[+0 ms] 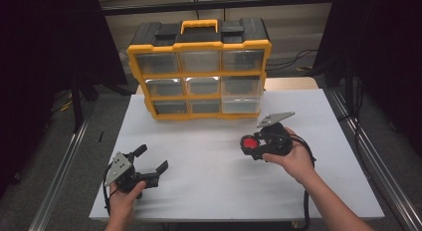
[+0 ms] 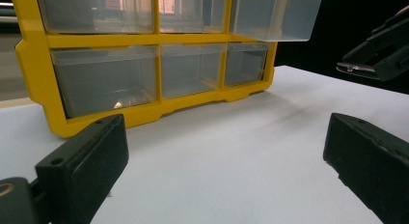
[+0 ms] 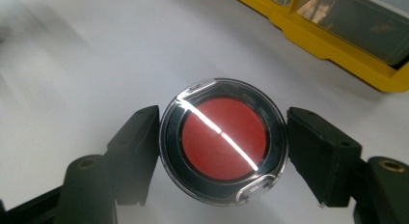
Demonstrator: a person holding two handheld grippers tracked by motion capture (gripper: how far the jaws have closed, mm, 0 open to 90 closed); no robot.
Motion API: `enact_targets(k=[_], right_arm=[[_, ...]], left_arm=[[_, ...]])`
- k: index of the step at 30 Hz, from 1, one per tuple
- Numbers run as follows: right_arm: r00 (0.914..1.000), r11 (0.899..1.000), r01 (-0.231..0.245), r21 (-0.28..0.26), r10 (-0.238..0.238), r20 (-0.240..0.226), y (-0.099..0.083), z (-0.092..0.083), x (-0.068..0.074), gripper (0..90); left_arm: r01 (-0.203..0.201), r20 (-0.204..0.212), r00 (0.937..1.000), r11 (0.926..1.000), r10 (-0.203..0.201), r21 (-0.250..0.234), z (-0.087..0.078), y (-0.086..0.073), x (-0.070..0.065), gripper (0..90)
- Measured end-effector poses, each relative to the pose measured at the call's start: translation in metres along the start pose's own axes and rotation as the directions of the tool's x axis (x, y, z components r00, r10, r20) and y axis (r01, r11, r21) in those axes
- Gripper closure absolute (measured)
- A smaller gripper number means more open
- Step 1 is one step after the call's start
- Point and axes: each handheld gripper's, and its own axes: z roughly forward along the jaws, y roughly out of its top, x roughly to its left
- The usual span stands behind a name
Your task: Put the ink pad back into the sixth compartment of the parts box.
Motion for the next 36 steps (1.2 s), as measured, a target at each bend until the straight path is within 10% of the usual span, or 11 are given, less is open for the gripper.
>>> enact_targets(k=[36], right_arm=[[0.9990,1.000,0.014,0.009,-0.014,-0.042,0.023,-0.017,-0.004,29.8]], left_arm=[[0.022,0.001,0.9998,0.9996,-0.022,-0.016,0.001,0.000,-0.001,2.2]])
